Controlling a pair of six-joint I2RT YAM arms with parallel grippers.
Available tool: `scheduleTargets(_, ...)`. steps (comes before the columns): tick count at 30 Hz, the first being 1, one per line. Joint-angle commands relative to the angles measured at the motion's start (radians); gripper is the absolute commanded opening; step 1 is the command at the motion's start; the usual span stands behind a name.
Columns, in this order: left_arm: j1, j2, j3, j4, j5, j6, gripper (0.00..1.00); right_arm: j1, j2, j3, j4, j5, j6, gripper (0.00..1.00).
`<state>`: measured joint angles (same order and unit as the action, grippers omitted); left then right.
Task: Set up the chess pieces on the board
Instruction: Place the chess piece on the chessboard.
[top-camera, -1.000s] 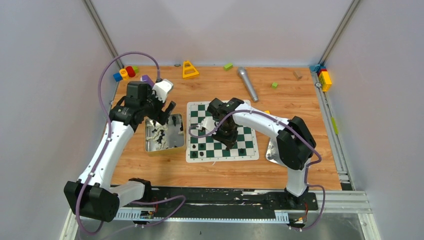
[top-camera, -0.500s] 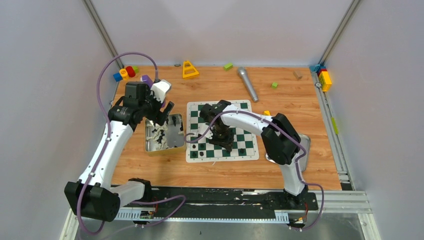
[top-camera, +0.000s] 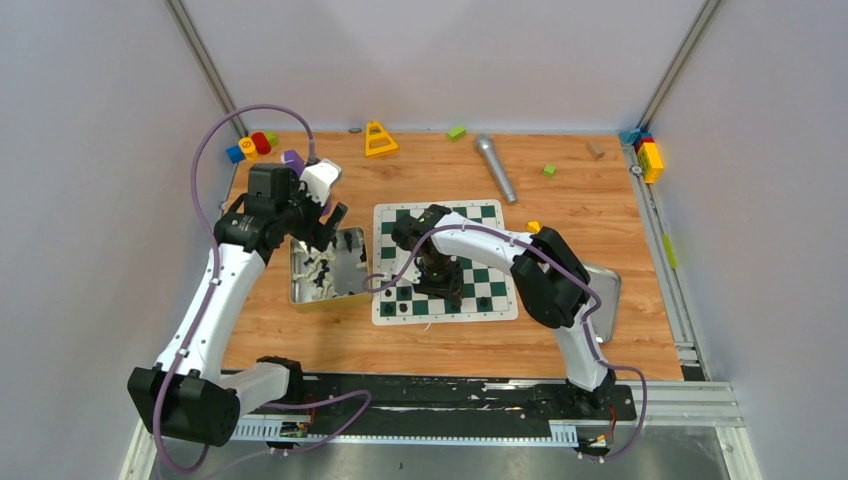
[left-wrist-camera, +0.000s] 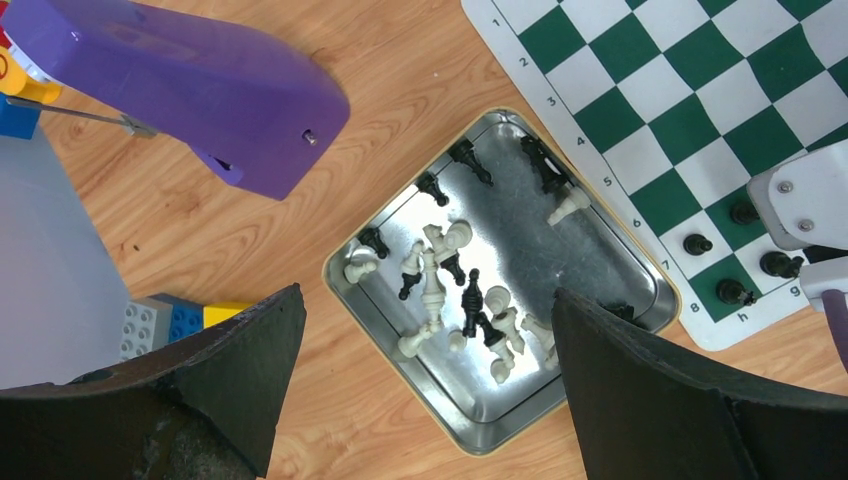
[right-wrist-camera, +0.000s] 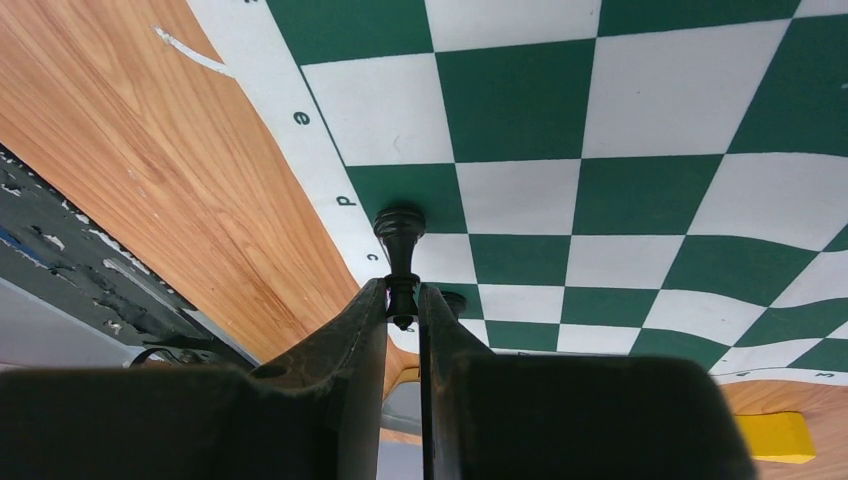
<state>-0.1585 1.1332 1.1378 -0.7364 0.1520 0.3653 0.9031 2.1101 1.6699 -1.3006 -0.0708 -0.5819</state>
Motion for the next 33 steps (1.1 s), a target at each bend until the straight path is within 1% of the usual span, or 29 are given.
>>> scheduleTargets(1,0.008,-0.031,0.031,0.011,0.016,0.000,1.00,0.011,0.011,0.046,-0.021,0.026,-0.004,0.04)
scheduleTargets(22,0.008,-0.036,0.020,0.010,0.032,0.006,1.00,0.032,0.029,0.088,-0.044,0.032,-0.003,0.03)
scheduleTargets(33,0.008,-0.035,0.027,0.009,0.018,0.001,1.00,0.062,0.073,0.167,-0.075,0.041,-0.009,0.04)
